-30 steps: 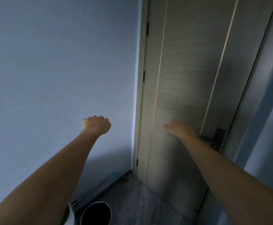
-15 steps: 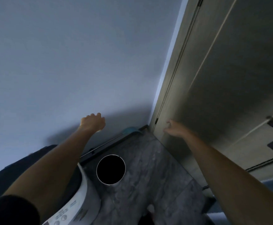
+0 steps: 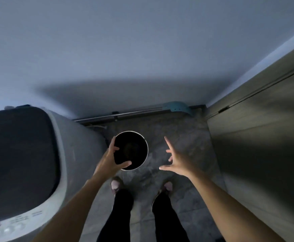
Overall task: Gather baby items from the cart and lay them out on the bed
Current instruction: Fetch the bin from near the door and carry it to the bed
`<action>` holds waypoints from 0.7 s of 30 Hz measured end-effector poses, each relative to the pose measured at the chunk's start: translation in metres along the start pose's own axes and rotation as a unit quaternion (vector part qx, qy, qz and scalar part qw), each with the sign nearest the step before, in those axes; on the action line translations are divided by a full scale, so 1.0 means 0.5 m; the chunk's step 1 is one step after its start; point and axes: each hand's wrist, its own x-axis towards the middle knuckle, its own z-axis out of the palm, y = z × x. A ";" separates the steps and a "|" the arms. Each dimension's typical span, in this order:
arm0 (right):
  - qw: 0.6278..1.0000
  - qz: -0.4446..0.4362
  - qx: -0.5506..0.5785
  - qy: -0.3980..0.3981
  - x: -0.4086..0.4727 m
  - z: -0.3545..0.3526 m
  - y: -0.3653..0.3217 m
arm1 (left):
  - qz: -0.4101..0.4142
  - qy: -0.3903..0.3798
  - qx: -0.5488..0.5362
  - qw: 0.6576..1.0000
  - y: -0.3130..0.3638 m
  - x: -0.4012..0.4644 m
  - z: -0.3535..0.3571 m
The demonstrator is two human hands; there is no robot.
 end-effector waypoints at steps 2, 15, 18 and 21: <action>1.000 -0.012 -0.018 -0.009 0.107 0.062 0.049 | -0.026 0.015 -0.010 0.999 -0.093 0.072 0.056; 0.991 -0.045 -0.122 -0.021 0.523 0.343 0.282 | -0.015 -0.080 0.314 0.946 -0.446 0.385 0.241; 0.980 -0.093 -0.176 0.004 0.563 0.377 0.304 | 0.014 -0.056 0.295 0.954 -0.482 0.418 0.252; 0.975 -0.137 -0.172 0.022 0.592 0.395 0.311 | 0.046 -0.051 0.260 0.963 -0.505 0.435 0.256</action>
